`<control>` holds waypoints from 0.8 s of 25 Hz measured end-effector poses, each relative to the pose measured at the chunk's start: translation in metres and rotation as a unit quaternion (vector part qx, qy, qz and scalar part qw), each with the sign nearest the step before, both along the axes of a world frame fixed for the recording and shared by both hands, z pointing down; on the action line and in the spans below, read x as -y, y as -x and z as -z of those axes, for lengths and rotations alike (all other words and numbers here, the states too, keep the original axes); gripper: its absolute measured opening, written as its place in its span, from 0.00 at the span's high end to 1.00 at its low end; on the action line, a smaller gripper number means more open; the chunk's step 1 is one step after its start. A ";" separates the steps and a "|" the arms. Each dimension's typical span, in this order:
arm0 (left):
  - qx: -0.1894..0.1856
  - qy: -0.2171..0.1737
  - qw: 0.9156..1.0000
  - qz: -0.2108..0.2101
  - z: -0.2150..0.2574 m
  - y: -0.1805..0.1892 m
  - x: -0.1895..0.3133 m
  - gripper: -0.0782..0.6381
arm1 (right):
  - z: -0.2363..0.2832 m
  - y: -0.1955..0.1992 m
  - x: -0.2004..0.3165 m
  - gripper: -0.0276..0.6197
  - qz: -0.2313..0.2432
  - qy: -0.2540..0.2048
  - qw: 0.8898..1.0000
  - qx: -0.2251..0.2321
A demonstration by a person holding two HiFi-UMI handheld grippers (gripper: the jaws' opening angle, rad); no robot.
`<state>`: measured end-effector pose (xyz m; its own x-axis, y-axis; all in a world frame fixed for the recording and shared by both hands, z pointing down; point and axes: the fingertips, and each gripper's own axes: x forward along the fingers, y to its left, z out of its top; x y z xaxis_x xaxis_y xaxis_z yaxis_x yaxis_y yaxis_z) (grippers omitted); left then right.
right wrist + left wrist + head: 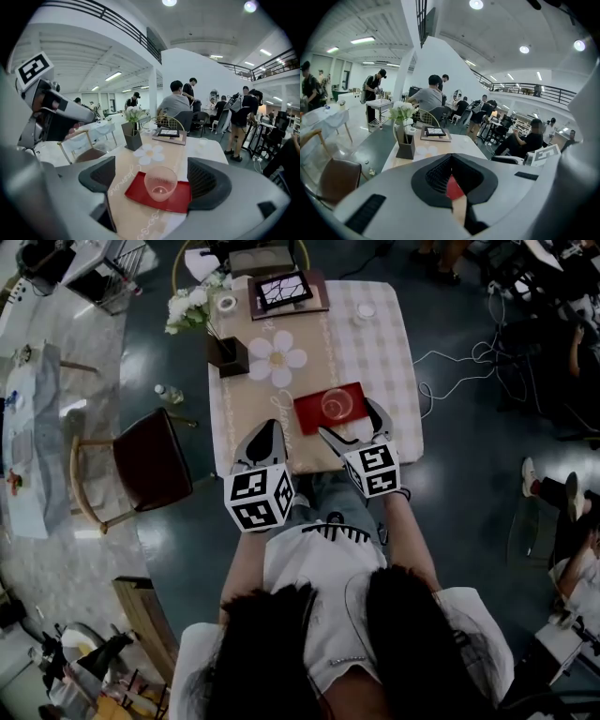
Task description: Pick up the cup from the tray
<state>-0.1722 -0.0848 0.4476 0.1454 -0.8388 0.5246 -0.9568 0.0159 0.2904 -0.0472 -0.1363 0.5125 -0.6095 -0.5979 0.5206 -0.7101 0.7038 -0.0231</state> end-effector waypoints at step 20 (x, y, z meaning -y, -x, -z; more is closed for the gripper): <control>0.001 0.094 0.995 0.039 -0.057 -0.011 0.058 0.88 | -0.105 0.017 0.039 0.25 0.087 0.118 0.982 -0.115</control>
